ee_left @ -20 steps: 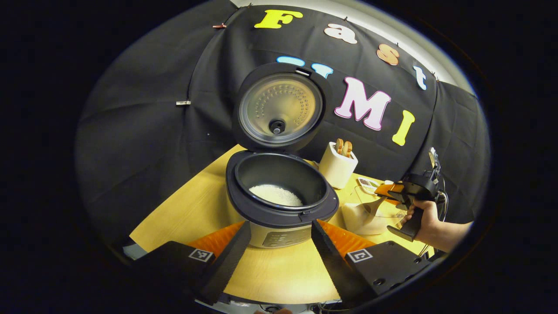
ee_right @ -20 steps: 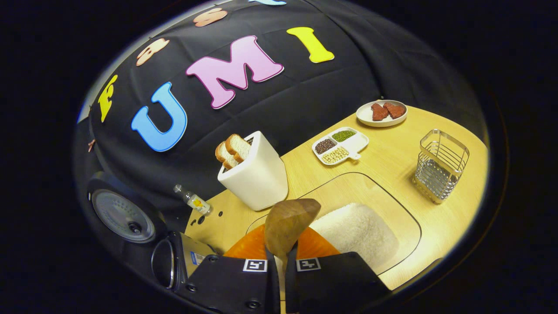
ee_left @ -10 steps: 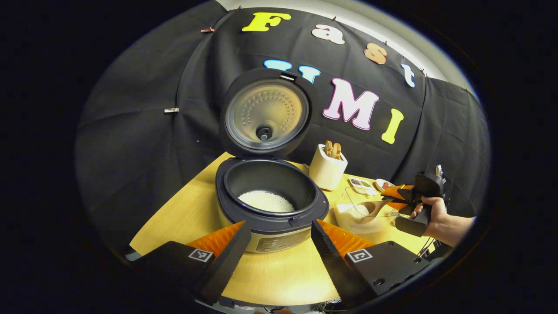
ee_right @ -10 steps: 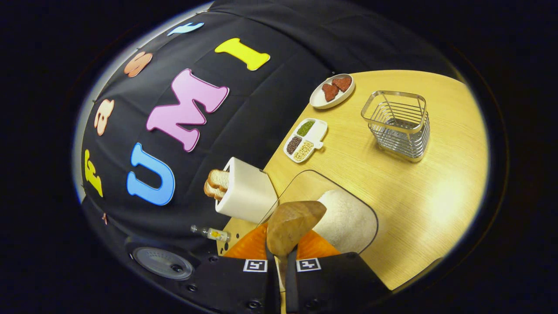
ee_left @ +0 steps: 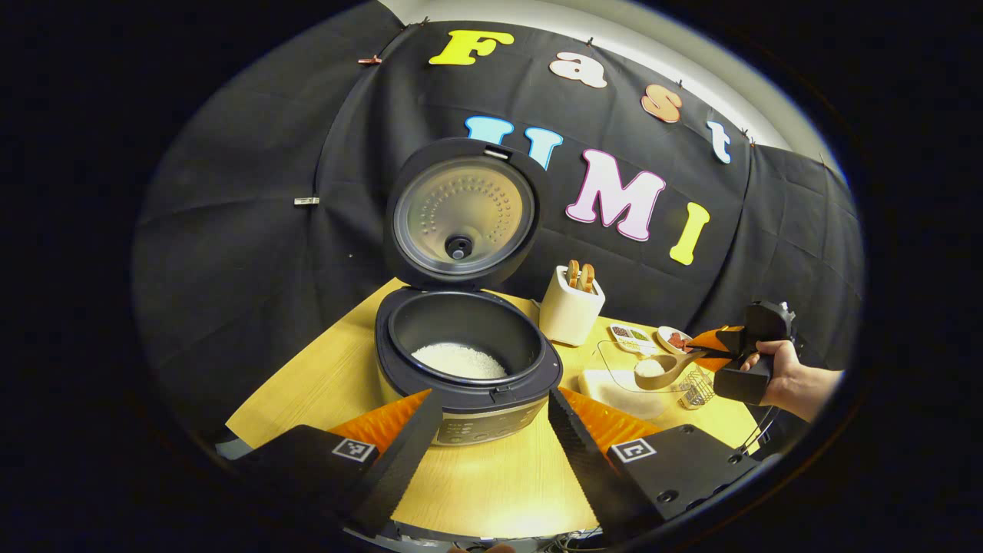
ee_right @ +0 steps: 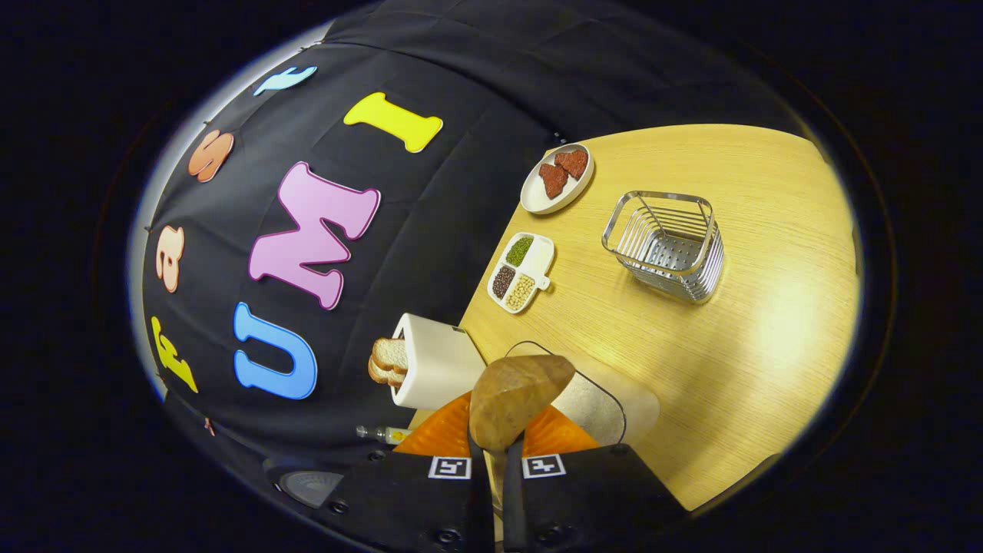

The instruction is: Close the left gripper, press the button to open the rice cooker; take a wooden spoon from the chopstick holder with the right hand, scoop a spoonful of rice and pour it into the rice cooker, then put the wooden spoon back into the chopstick holder.

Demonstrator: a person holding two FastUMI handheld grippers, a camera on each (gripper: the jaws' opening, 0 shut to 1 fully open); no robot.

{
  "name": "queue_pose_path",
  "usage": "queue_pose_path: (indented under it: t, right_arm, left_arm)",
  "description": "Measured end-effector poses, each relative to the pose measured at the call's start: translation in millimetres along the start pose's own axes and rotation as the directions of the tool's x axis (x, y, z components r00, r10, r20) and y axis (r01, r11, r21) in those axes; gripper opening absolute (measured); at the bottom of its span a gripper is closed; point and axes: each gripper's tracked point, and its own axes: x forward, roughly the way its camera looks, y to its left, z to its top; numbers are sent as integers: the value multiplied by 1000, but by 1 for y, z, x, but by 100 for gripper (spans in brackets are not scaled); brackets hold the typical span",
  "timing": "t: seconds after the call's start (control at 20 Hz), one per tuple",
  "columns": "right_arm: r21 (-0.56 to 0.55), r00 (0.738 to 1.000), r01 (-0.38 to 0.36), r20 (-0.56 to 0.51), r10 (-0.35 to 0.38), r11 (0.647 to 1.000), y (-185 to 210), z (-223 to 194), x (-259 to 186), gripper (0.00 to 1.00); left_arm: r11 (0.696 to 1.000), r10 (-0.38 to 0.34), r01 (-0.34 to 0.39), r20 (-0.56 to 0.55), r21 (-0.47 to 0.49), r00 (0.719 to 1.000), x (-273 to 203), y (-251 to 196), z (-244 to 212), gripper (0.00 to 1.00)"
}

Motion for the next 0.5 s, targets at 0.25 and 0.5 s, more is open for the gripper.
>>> queue_pose_path:
  t: [0.25,0.5]
  right_arm:
    - [83,999,-36,-18,38,996,24,-1,-10,9]
    - [136,990,-104,-83,116,985,65,-29,-21,9]
  left_arm:
    - [1000,12,-11,20,-3,1000,-10,6,6,96]
    - [1000,28,-28,29,12,999,-23,19,7,96]
